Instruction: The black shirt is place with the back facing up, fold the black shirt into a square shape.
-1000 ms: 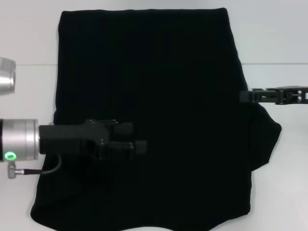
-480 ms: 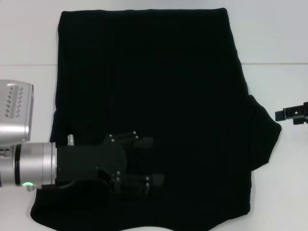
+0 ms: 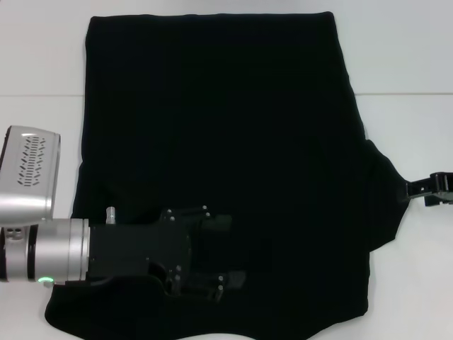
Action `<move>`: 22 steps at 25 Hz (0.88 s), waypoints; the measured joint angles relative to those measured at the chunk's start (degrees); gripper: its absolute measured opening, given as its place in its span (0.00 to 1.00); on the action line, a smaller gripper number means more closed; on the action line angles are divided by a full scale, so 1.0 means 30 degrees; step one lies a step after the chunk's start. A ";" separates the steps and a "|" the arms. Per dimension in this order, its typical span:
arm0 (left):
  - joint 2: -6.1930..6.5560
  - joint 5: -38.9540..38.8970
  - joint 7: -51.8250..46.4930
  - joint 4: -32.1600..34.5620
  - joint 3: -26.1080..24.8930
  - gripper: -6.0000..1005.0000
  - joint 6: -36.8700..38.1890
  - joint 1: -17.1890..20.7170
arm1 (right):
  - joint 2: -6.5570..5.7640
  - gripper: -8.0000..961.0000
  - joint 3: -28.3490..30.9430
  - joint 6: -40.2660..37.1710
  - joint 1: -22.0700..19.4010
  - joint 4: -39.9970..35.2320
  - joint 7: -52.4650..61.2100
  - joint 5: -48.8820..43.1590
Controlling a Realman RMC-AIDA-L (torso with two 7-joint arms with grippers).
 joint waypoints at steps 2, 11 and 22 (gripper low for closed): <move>-0.0005 0.0115 0.0004 -0.0010 0.0002 0.90 -0.0107 -0.0002 | -0.0002 0.79 -0.0041 0.0028 0.0005 0.0219 0.0003 -0.0004; -0.0006 0.0160 0.0018 -0.0063 0.0030 0.90 -0.0311 -0.0043 | 0.0109 0.79 -0.0156 0.0667 0.0181 0.1038 -0.0017 -0.0019; -0.0007 0.0158 0.0002 -0.0119 -0.0038 0.90 -0.0508 -0.0025 | 0.0578 0.73 -0.1074 0.2725 0.0779 0.1803 0.0014 -0.0017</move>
